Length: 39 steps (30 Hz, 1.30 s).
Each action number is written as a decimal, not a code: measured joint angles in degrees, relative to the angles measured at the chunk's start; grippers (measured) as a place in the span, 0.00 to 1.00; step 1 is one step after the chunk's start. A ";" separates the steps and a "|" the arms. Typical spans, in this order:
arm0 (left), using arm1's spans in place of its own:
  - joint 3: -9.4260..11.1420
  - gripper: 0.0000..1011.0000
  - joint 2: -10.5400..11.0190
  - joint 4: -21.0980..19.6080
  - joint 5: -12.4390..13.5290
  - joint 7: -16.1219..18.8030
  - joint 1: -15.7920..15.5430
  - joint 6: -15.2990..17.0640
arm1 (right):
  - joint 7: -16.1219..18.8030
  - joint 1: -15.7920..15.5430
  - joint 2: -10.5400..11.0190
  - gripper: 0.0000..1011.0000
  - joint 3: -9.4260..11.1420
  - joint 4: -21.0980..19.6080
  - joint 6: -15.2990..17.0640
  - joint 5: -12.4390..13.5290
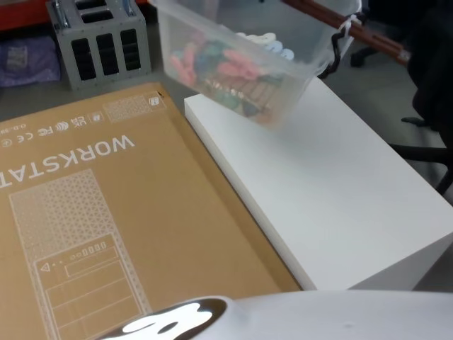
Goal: Use one hand to grasp the basket and place it at the designated location.
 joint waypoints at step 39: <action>0.00 0.00 0.00 0.00 0.00 0.00 0.00 0.00 | -5.44 -0.79 -0.94 0.23 -5.94 -23.49 -13.01 3.18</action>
